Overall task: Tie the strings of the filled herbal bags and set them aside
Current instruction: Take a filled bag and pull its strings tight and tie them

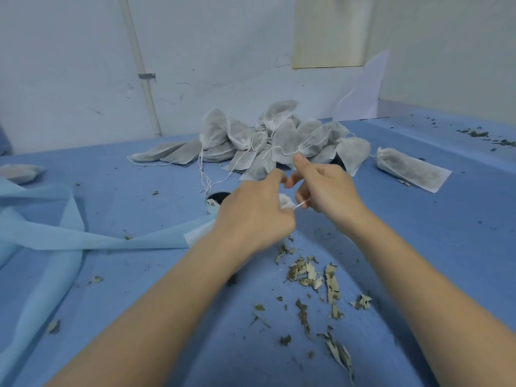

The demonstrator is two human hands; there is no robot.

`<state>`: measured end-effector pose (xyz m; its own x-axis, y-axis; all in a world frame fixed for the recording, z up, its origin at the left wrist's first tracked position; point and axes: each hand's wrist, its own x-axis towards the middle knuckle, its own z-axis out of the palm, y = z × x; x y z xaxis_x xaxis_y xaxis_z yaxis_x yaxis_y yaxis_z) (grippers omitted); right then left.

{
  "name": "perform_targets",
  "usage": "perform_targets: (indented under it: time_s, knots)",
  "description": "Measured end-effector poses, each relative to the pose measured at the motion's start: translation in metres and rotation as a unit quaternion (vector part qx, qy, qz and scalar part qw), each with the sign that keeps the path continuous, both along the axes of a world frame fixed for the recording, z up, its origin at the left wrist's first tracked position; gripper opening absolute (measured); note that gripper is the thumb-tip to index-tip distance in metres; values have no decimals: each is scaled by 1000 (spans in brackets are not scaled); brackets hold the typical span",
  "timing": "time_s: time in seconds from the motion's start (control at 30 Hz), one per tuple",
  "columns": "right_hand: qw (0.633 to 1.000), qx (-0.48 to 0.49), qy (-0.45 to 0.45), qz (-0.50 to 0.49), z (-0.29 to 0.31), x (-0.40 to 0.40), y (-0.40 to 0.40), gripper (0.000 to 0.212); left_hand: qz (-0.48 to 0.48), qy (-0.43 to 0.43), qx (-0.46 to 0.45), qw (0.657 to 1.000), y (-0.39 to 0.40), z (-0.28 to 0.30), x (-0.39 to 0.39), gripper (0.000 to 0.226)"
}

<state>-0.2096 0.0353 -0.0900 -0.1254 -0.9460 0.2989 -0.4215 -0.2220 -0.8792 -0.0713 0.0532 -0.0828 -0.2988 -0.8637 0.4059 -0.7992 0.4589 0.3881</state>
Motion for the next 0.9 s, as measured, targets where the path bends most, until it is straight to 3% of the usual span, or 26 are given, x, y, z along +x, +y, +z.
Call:
perform_targets:
  time_s: [0.23,0.37,0.6,0.67,0.8,0.9]
  knots:
    - [999,-5,-40,-30,1,8,2,37,34,-31,-56,997,5,-9,7,48]
    - [999,-1,-7,-36,0,8,1,30,33,-72,-83,993,7,-13,12,33]
    - [995,90,37,4,3,12,5,51,-2,-80,-64,995,2,-15,15,17]
    - [993,119,24,5,5,11,5,53,1,-38,-33,999,3,-15,15,16]
    - [978,179,-94,53,10,9,6,53,6,124,42,991,7,-7,15,15]
    - [923,237,-282,110,11,10,5,51,3,196,40,980,10,-3,15,17]
